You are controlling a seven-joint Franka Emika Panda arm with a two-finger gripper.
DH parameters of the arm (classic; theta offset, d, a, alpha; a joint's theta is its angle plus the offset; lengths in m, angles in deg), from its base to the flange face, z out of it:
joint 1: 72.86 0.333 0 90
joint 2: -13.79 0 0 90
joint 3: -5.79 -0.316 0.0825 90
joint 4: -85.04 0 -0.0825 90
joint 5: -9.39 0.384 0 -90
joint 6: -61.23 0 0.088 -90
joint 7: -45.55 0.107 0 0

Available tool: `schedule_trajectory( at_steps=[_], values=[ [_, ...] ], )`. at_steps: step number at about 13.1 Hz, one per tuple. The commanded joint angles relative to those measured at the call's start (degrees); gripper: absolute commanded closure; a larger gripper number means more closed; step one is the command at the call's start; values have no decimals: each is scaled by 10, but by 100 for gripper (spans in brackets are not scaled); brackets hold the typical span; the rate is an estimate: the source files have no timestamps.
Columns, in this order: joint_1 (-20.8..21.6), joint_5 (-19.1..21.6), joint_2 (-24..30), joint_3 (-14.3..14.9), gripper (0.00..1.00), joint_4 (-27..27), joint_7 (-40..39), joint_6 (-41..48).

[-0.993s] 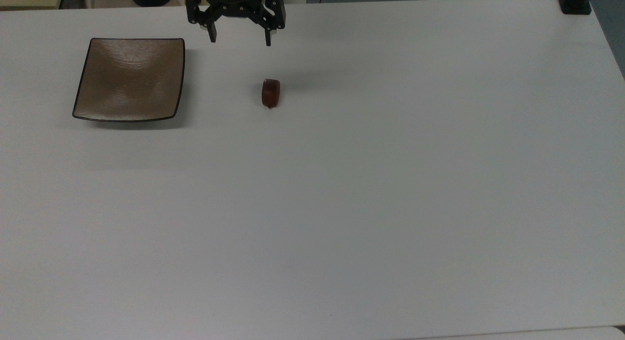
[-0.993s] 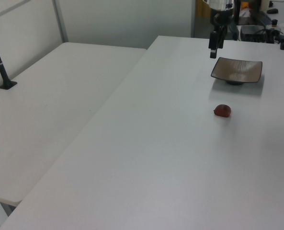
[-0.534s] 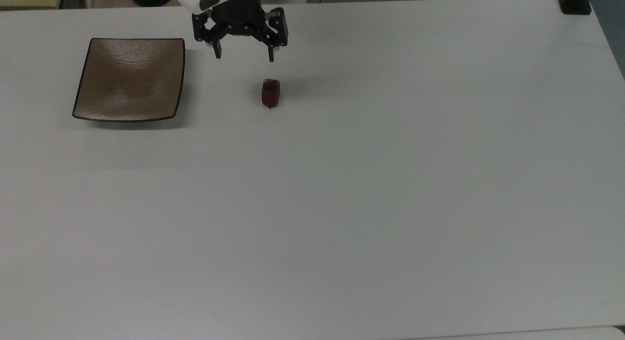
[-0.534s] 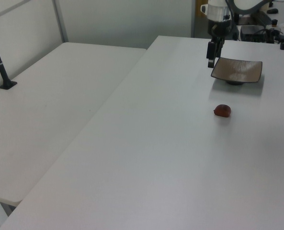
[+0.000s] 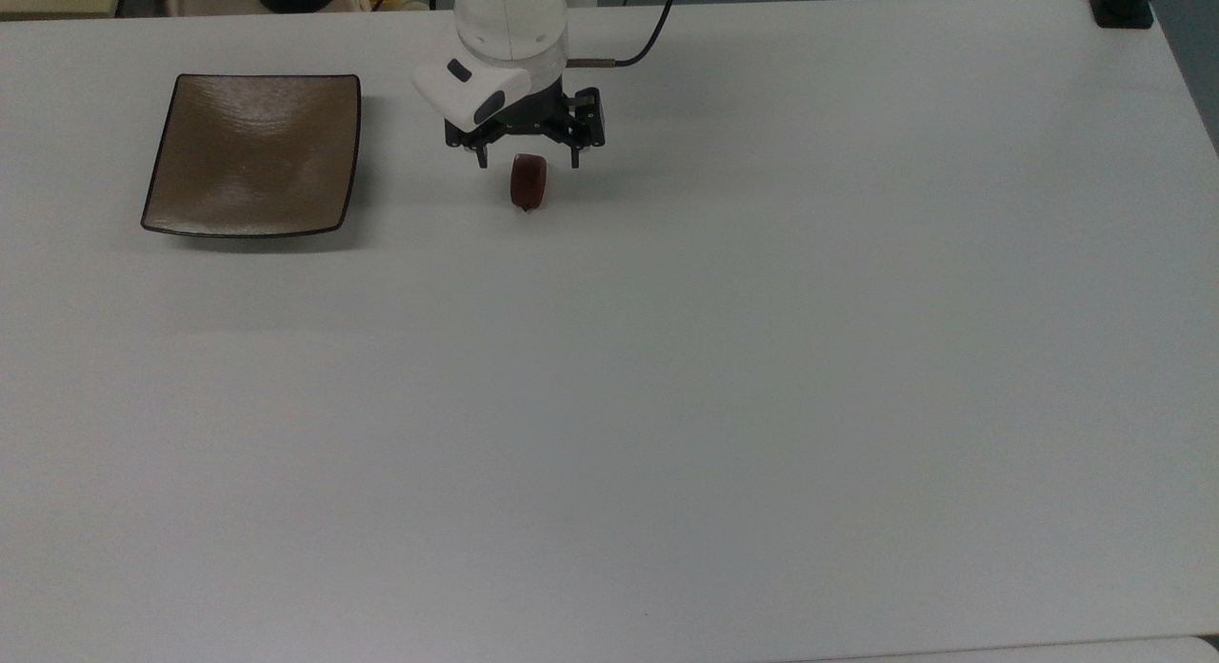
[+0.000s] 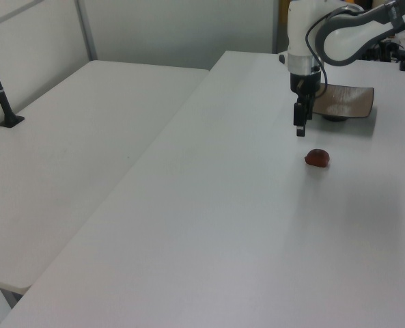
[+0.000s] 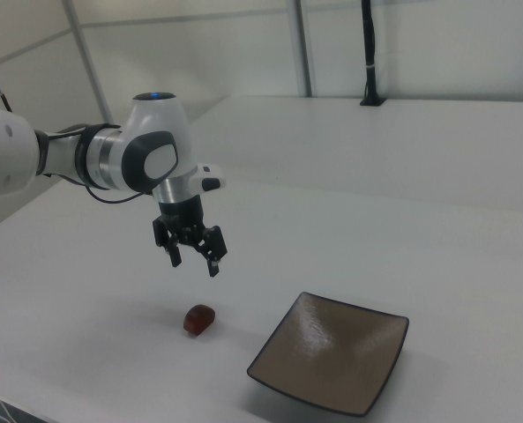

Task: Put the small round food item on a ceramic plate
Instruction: 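Lower the open gripper over the reddish-brown round food item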

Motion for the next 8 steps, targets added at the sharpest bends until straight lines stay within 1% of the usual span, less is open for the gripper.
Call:
schedule_trajectory(
  at_steps=[1, 4, 5, 8],
  values=[
    [5, 5, 3, -1, 0, 49, 5, -19],
    [5, 6, 0, -1, 0, 86, 5, -54],
    [6, 5, -9, -1, 0, 93, 5, -68],
    [6, 6, -18, -1, 0, 93, 5, -70]
  ],
)
